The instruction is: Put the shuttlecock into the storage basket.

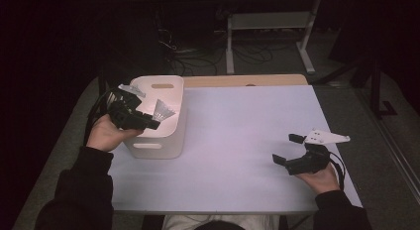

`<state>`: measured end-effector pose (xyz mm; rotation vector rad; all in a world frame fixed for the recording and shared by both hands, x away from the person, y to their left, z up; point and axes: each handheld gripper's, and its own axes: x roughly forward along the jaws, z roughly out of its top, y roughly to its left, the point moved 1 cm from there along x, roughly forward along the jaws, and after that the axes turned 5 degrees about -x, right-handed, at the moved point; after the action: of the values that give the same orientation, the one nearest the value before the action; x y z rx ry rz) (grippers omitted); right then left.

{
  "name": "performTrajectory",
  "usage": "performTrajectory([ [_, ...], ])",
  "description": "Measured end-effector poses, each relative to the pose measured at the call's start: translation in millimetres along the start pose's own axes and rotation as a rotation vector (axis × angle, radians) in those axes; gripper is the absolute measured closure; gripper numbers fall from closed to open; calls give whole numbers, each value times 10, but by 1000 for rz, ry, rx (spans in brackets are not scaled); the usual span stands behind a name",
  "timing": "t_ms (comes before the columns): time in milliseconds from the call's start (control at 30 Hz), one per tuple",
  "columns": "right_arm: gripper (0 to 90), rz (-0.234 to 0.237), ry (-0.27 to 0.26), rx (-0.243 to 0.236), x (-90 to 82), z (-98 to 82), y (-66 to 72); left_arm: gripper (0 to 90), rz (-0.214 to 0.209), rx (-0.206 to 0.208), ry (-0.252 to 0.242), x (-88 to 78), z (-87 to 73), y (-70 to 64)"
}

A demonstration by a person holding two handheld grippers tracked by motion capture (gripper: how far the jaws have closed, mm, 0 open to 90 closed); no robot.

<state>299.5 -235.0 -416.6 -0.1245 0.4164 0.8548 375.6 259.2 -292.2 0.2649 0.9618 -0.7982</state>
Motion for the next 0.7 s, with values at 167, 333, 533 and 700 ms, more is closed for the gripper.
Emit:
performTrajectory([
  [167,0,0,0,0,-1,0,1,656,8,-6,9,1,-4,14],
  [333,0,1,0,1,-2,0,0,656,5,-24,14,26,-45,60],
  [533,0,0,0,0,0,-1,0,656,12,-40,28,54,-90,104],
  [700,0,0,1,-2,3,-1,0,656,9,-54,42,78,-106,112],
])
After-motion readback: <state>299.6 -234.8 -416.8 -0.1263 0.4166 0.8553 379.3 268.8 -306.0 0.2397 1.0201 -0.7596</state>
